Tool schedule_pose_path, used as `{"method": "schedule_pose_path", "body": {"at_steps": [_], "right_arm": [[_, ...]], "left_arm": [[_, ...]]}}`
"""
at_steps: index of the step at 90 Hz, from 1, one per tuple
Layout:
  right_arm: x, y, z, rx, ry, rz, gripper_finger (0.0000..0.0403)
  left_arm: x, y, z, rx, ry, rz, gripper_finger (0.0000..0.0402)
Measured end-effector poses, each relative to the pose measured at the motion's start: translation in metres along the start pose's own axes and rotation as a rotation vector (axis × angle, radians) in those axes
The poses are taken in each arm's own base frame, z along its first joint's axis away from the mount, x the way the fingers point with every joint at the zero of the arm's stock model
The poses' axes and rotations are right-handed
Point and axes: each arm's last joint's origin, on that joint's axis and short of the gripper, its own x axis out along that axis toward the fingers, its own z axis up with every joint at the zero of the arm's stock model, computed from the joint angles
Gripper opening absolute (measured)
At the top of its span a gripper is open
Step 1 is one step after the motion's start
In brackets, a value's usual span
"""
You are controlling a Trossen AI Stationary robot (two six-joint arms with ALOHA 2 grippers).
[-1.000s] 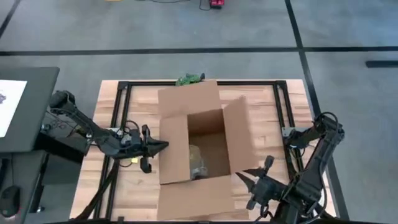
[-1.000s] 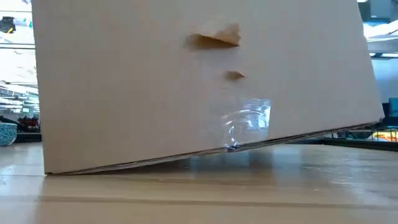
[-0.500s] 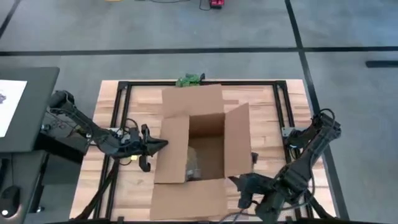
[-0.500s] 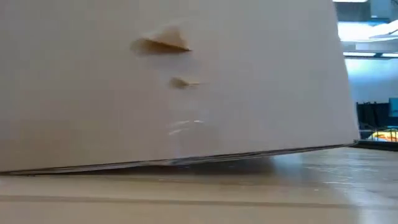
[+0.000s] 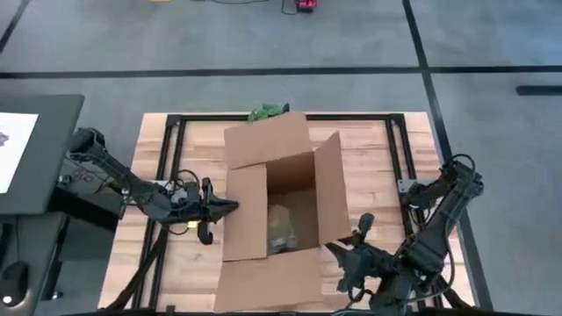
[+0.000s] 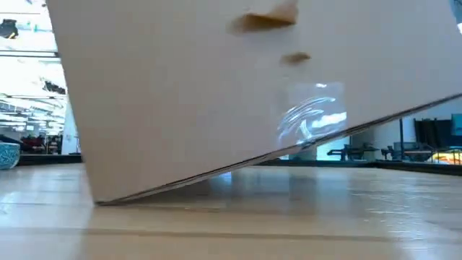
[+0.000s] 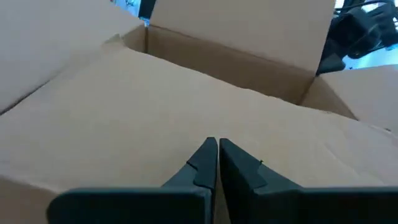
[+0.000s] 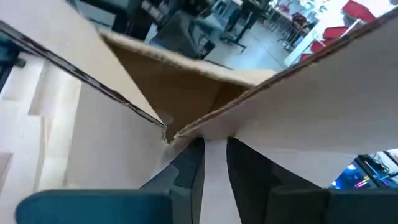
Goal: Wrap mug
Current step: Close the cardboard box
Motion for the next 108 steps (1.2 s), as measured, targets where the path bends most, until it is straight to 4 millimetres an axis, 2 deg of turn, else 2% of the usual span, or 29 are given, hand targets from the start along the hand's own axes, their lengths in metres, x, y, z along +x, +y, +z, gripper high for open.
{"method": "schedule_pose_path", "body": {"at_steps": [28,36,50,66,93,108], "right_arm": [[0.003,0.0,0.0,-0.078,0.03,0.058,0.0058],[-0.003,-0.008,-0.003,-0.047,0.037,0.048,0.0058],[-0.01,-0.03,-0.002,0.084,0.001,-0.054,0.0058],[-0.009,-0.032,0.003,0.078,-0.044,-0.122,0.0058],[0.014,-0.027,0.008,0.044,0.05,0.098,0.0058],[0.027,-0.031,0.007,0.032,0.074,0.099,0.0058]], "left_arm": [[0.0,0.0,0.0,-0.005,0.003,0.006,0.0],[0.0,0.0,-0.001,-0.011,0.007,0.008,0.0],[0.0,0.0,-0.001,-0.009,0.013,0.005,0.0],[0.0,0.001,-0.002,-0.005,0.017,0.006,0.0],[0.0,0.001,-0.003,-0.002,0.022,0.019,0.0],[0.0,0.001,-0.003,-0.005,0.023,0.02,0.0]]}}
